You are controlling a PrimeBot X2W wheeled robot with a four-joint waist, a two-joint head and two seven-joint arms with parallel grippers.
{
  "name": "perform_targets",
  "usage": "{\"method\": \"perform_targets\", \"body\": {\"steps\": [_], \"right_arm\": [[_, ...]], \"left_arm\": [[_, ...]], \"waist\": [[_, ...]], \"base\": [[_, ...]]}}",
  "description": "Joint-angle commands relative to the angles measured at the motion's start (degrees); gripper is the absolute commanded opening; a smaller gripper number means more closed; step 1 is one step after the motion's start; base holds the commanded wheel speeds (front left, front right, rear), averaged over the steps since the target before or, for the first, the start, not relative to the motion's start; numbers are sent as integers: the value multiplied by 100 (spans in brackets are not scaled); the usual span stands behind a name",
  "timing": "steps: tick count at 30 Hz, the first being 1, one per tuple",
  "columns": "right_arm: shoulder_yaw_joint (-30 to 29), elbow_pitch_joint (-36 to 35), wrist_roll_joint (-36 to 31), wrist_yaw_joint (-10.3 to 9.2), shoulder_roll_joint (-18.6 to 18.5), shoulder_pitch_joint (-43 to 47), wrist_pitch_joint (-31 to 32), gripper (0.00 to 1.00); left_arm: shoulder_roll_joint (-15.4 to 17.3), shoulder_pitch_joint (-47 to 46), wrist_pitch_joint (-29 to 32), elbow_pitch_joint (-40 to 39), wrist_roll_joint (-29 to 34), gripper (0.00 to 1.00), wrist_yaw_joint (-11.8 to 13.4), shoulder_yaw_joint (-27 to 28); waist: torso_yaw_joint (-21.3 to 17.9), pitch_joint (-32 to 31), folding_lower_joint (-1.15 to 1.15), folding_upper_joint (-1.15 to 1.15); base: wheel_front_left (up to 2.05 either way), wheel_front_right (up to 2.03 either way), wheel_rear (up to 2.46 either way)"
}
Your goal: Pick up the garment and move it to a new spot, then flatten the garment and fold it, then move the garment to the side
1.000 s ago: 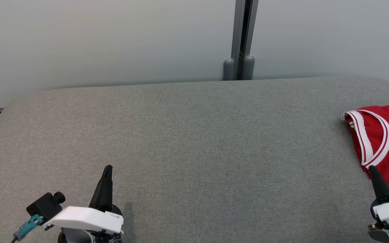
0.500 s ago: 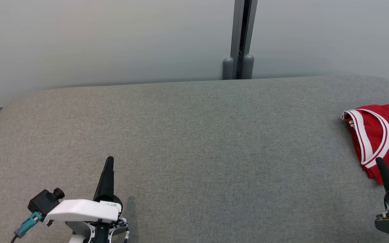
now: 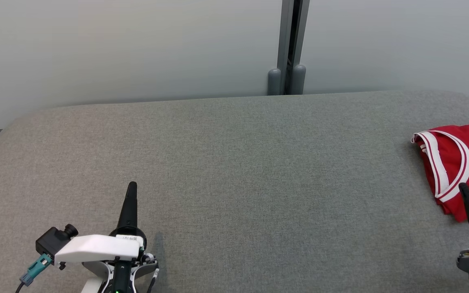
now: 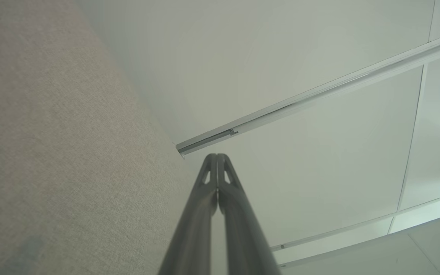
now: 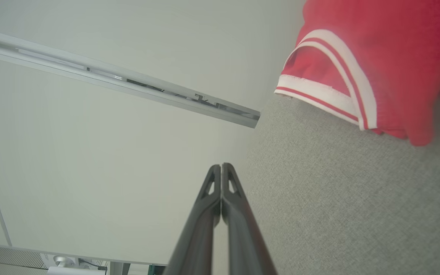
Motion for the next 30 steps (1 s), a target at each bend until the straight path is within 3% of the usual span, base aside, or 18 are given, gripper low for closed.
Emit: {"method": "perform_targets", "body": {"steps": [1, 30], "right_arm": [[-39, -5, 116, 1, -69, -117, 42, 0], [-333, 343, 1490, 0, -160, -434, 449, 0]], "left_arm": [[6, -139, -23, -5, -118, 0, -68, 38], [-222, -417, -114, 256, -1346, 0, -388, 91]], "waist": [[-1, 1, 0, 0], [-26, 35, 0, 0]], "base": [[0, 0, 0], [0, 0, 0]]}}
